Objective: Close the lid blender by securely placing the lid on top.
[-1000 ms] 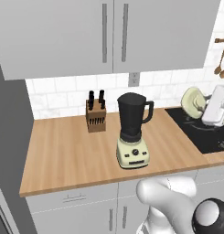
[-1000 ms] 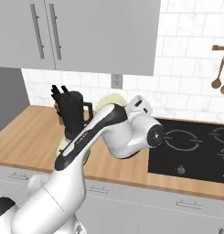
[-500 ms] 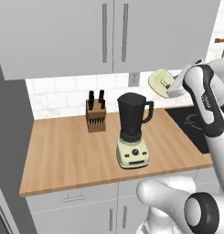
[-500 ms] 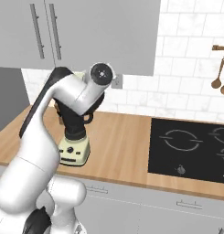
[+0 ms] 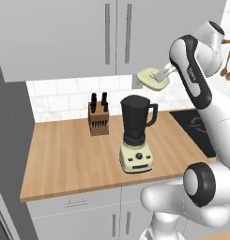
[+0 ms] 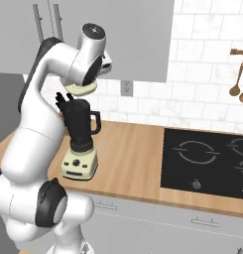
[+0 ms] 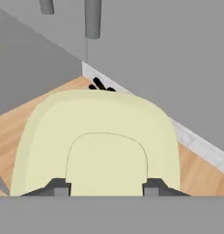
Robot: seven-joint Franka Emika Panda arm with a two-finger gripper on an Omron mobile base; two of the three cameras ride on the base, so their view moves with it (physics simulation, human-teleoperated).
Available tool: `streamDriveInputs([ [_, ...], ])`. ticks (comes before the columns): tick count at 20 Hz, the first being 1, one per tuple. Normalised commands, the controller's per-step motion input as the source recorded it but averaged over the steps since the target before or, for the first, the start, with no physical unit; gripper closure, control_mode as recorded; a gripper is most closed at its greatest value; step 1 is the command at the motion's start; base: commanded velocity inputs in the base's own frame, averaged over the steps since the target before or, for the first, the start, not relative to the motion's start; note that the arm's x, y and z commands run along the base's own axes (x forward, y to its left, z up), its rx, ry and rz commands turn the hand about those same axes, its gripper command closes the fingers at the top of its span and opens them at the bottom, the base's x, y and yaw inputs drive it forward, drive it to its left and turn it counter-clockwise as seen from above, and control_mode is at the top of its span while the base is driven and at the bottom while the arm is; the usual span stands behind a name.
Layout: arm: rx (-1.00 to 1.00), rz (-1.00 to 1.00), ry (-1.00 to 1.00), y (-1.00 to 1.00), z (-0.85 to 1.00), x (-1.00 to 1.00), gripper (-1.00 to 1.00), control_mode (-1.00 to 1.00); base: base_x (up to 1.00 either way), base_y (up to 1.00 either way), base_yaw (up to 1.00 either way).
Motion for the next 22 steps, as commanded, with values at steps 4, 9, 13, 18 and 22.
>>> streamDriveInputs([
  [4,-0.08,0.00,0.01,0.06,-0.47,0.00,1.00,-1.00,0.00,0.00,0.00],
  [9,-0.04,0.00,0.06,0.14,-0.36,0.01,1.00,-1.00,0.00,0.00,0.00],
  [13,-0.05,0.00,0.07,0.22,-0.28,0.01,1.00,-1.00,0.00,0.00,0.00],
  [18,-0.02,0.00,0.02,0.21,-0.11,0.01,1.00,-1.00,0.00,0.00,0.00],
  [22,-0.08,0.00,0.00,0.19,-0.14,0.09,1.00,-1.00,0.00,0.00,0.00],
])
